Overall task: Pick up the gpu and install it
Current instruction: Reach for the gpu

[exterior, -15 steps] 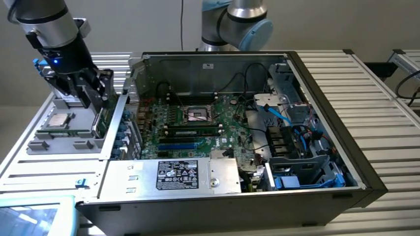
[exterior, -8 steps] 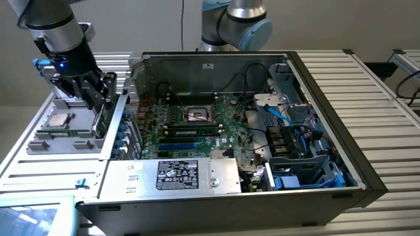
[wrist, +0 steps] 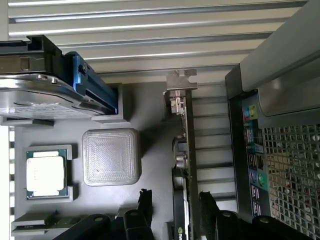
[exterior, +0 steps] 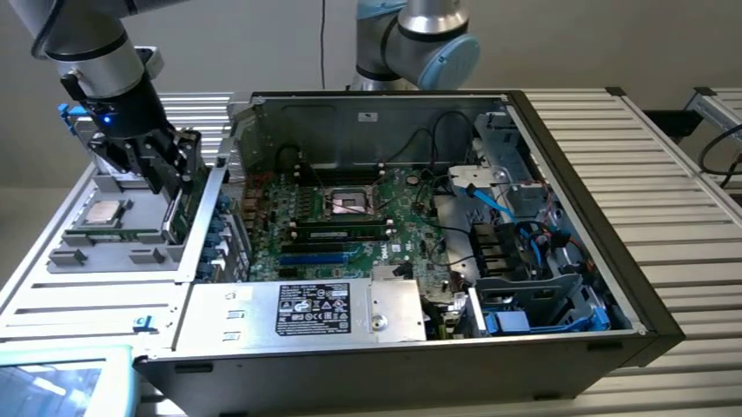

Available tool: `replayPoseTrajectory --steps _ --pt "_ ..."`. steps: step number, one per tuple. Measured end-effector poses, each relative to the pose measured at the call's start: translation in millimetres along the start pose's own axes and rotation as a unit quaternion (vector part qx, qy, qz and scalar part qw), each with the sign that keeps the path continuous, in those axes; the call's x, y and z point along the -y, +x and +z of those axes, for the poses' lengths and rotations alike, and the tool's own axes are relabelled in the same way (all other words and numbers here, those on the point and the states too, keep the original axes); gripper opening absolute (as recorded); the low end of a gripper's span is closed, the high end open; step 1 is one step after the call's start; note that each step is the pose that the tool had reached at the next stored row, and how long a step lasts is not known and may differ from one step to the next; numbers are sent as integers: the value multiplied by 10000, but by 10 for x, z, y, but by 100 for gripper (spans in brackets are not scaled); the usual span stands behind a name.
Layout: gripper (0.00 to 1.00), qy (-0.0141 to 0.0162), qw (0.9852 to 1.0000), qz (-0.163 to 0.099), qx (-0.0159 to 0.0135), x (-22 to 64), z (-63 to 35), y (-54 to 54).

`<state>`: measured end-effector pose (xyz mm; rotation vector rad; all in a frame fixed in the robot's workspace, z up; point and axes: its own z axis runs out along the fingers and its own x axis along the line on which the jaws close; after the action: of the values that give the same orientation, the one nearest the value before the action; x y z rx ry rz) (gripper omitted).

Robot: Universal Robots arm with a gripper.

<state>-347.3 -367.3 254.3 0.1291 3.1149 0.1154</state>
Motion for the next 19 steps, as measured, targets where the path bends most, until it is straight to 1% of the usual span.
replayPoseTrajectory --steps 3,4,7,8,10,15,19 --pt "51 -1 10000 0 -1 9 7 0" --pt "51 -9 10000 0 -1 29 17 -1" --pt "51 -45 10000 1 -4 98 64 -15" --pt "51 -64 10000 1 -5 109 77 -30" --pt "51 -90 10000 2 -9 111 96 -67" --pt "51 -128 9999 3 -11 111 105 -69" --pt "51 -156 9999 4 -14 115 156 -68"
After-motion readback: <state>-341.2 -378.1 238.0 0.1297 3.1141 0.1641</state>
